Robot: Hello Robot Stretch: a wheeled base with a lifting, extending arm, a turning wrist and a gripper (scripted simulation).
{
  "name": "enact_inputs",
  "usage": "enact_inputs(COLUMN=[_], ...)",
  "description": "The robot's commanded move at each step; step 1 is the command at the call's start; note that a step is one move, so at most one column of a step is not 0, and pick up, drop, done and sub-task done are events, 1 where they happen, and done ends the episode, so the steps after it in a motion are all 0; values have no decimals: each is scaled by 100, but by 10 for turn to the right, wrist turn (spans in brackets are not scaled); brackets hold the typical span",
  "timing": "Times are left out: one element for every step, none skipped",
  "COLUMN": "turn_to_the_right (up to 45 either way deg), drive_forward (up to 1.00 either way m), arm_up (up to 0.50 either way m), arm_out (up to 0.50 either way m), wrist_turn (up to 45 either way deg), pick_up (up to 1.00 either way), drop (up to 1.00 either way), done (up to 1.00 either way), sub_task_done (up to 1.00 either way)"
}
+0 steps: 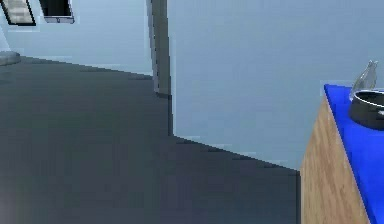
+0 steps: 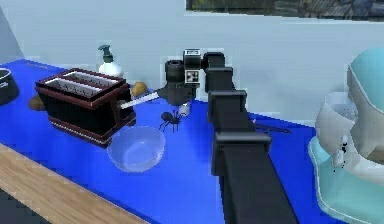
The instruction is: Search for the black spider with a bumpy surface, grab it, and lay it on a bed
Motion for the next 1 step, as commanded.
enact_inputs(turn_to_the_right=[0], drive_forward=[0], arm_up=[0], arm_out=[0], wrist_turn=[330], pick_up=[0], drop=[0], done=[0], sub_task_done=[0])
